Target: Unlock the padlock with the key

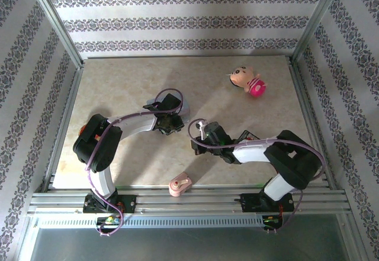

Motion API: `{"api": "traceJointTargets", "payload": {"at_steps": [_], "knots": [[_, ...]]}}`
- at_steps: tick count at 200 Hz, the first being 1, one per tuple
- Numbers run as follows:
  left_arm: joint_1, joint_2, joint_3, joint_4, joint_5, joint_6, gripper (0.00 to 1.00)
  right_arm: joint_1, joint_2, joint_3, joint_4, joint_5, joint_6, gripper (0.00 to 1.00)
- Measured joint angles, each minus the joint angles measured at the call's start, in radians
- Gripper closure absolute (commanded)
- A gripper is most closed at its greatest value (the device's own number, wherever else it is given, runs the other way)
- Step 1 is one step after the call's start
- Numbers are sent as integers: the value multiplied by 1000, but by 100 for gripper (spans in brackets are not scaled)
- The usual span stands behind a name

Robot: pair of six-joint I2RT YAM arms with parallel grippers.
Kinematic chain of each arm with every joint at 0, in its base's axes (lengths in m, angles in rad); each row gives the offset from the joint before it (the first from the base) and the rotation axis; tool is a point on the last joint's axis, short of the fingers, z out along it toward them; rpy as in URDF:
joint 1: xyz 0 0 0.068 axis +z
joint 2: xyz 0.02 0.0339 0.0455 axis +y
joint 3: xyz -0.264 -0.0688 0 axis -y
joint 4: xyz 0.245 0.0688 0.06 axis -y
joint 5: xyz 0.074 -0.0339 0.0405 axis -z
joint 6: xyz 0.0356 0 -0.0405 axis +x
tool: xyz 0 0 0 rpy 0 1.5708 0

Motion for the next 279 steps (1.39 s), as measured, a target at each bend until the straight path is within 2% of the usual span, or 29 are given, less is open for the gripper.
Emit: {"api": "traceJointTargets", "payload": {"at_steps": [81,279], "knots": [[0,0,0,22,21,-12,76,34,116,2,188,49,7,100],[0,0,-2,52,55,-31,76,34,205,19,334,101,42,100]]}}
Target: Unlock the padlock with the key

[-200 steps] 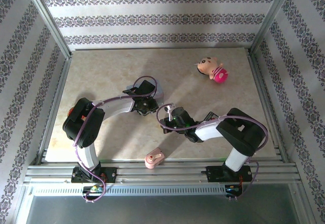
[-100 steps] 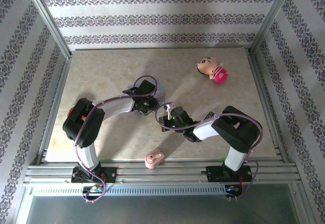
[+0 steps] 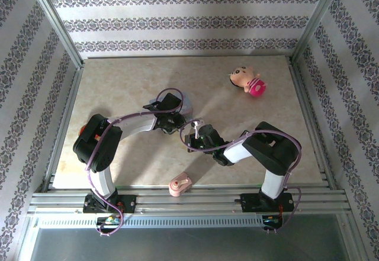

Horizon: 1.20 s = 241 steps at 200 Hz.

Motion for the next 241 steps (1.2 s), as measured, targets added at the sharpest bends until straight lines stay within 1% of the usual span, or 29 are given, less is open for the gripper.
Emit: {"api": "traceJointTargets", "payload": {"at_steps": [96,146,241], "knots": [[1,0,-12,42,4,-7,76,0,8,-13,38,23,11,100],[1,0,-16,45,12,-11,77,6,8,-40,86,39,15,100],[1,0,-17,52,24,-22,77,6,18,-40,97,40,15,100]]}}
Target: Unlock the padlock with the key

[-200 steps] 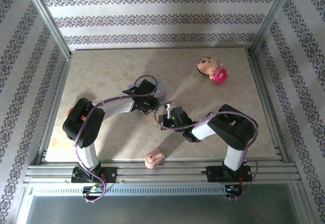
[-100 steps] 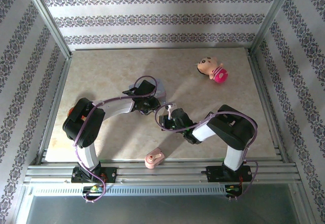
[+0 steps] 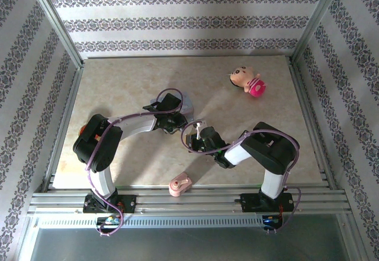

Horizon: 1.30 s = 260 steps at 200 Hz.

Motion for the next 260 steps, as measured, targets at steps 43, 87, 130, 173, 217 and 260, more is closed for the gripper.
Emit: {"api": "traceJointTargets", "payload": {"at_steps": [43,87,130,173,217,260], "knots": [[0,0,0,1,1,-2,77,0,2,0,5,0,0,100],[0,0,-2,8,3,-3,77,0,2,-8,21,1,0,100],[0,0,-4,11,6,-4,77,0,2,-14,34,2,-1,100],[0,0,-9,23,6,-4,77,6,2,-19,42,9,-1,100],[0,0,-10,27,5,-6,77,7,2,-19,46,9,-1,100],[1,0,-13,31,6,-6,77,7,2,-23,56,9,0,100]]}}
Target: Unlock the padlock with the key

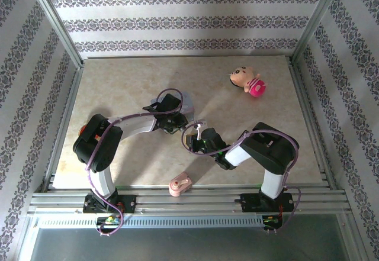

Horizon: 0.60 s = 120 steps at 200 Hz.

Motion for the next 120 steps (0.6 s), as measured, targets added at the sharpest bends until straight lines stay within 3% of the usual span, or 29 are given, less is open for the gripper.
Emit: {"api": "traceJointTargets", "payload": {"at_steps": [120], "knots": [[5,0,-15,33,7,0,78,-23,44,-10,90,-32,34,100]]}}
